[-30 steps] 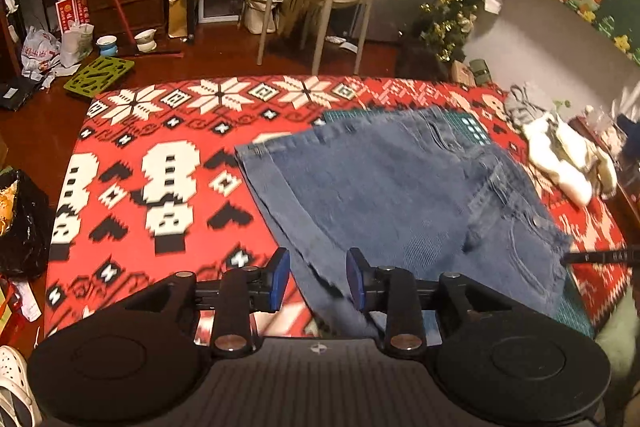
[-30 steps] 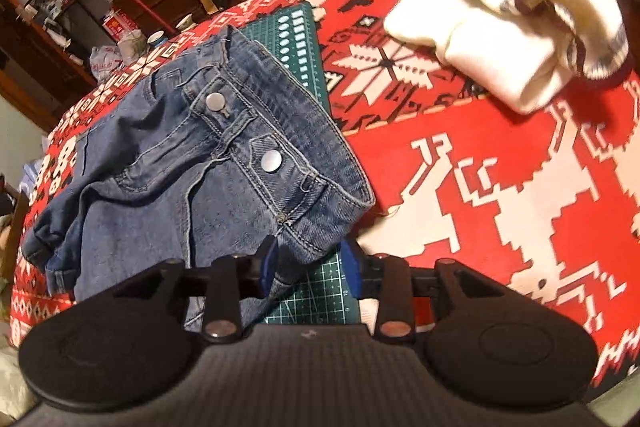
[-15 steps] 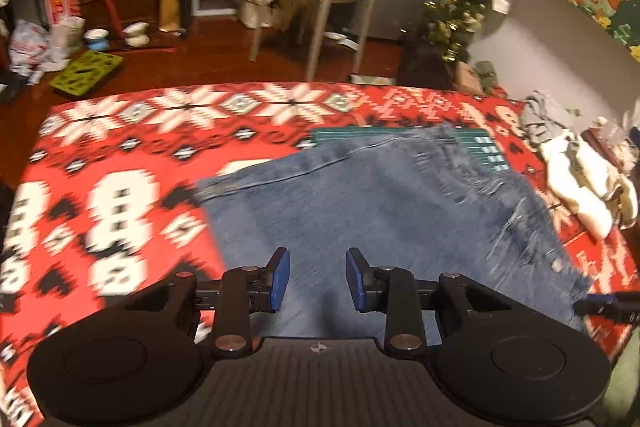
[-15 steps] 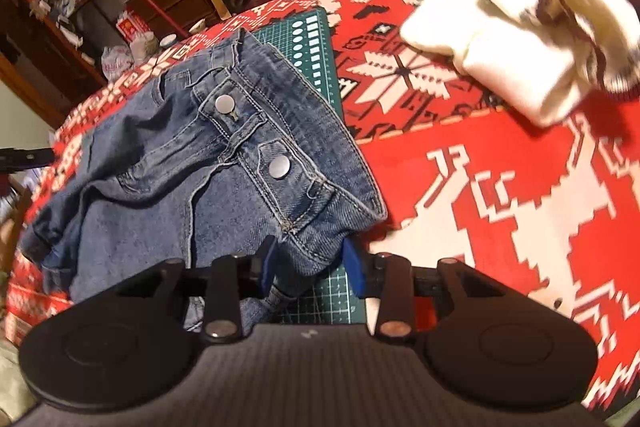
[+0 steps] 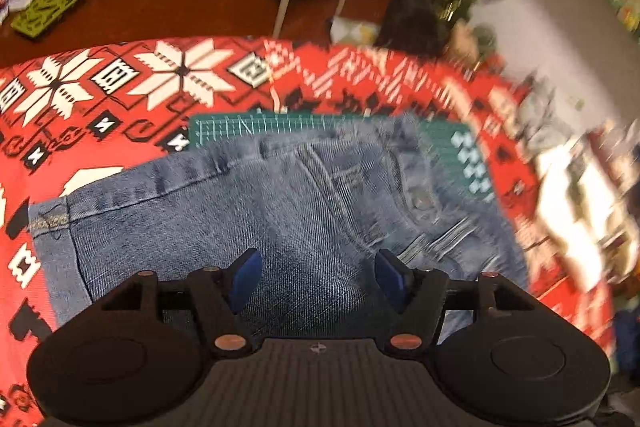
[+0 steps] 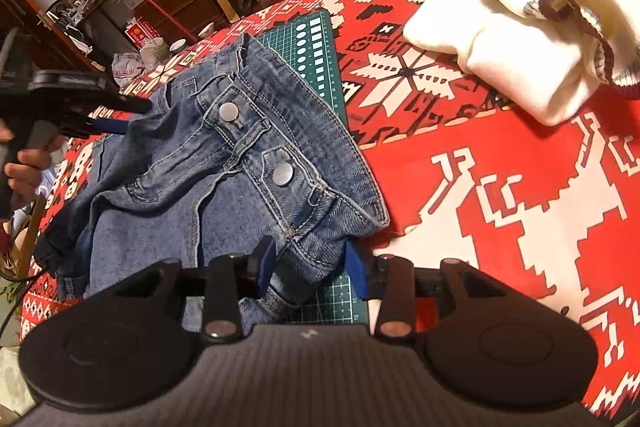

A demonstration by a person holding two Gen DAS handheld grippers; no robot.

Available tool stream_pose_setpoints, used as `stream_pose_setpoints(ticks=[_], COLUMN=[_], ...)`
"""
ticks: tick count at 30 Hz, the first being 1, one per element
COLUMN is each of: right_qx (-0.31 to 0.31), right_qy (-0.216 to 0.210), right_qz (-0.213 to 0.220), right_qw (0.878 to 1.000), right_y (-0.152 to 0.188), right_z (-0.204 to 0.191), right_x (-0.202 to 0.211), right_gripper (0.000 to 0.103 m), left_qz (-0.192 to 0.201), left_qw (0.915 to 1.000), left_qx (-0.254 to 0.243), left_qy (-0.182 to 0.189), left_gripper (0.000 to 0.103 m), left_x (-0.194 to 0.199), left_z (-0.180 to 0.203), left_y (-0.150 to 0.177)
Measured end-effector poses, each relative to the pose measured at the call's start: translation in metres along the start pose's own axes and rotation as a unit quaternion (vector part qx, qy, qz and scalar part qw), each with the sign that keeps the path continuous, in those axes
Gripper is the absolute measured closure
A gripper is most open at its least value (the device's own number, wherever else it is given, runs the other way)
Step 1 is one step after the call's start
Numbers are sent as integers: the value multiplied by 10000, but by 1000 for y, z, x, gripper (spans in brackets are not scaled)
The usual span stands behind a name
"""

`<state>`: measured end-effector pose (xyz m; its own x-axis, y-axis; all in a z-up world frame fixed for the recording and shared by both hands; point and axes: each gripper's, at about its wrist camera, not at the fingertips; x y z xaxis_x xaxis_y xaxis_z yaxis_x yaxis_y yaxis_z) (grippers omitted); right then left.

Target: Fold clothes

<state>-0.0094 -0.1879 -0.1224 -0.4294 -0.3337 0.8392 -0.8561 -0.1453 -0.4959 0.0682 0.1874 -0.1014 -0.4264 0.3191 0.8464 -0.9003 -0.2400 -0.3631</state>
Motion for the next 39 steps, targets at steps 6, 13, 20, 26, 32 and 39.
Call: stream_pose_setpoints(ticks=[6,13,20,26,32,39], right_qx=[64,258,500,853,912,1185], right_qy=[-48,-139,-205,-91,-11,40], right_qz=[23,149,420,608,708,827], right_qw=[10000,9995,9977,9945,9933,9895], right_y=[-3,-14,-49,-57,-43,-18], right_z=[-1,-11,-25,-36,-41,-61], right_x=[-3,-14,-42,-58,-49,-36], right_gripper=[77,84,84,79,57,17], left_qz=[-66,-180,-488,-202,97,341], left_qw=[9956,9955,9953,9963,9964,9963], left_qx=[-683,-514,-282,-349,-422,-224], left_qy=[-646,-773,-781,-759,-734,-759], left_gripper=[79,91,99,98,73,52], left_x=[-19,3,31,49,68,84], left_z=[25,14,-1,-8,-14,-23], left_y=[7,34,65,79,93,117])
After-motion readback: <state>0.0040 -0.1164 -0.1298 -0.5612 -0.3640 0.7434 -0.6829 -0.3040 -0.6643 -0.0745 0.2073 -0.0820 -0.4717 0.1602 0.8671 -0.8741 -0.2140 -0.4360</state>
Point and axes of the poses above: each gripper's, at about its wrist camera, not at the fingertips, and x roughly against the way its jaws point, z to its right, y to its underside, and after that the axes turned 11 degrees about y, right-handed
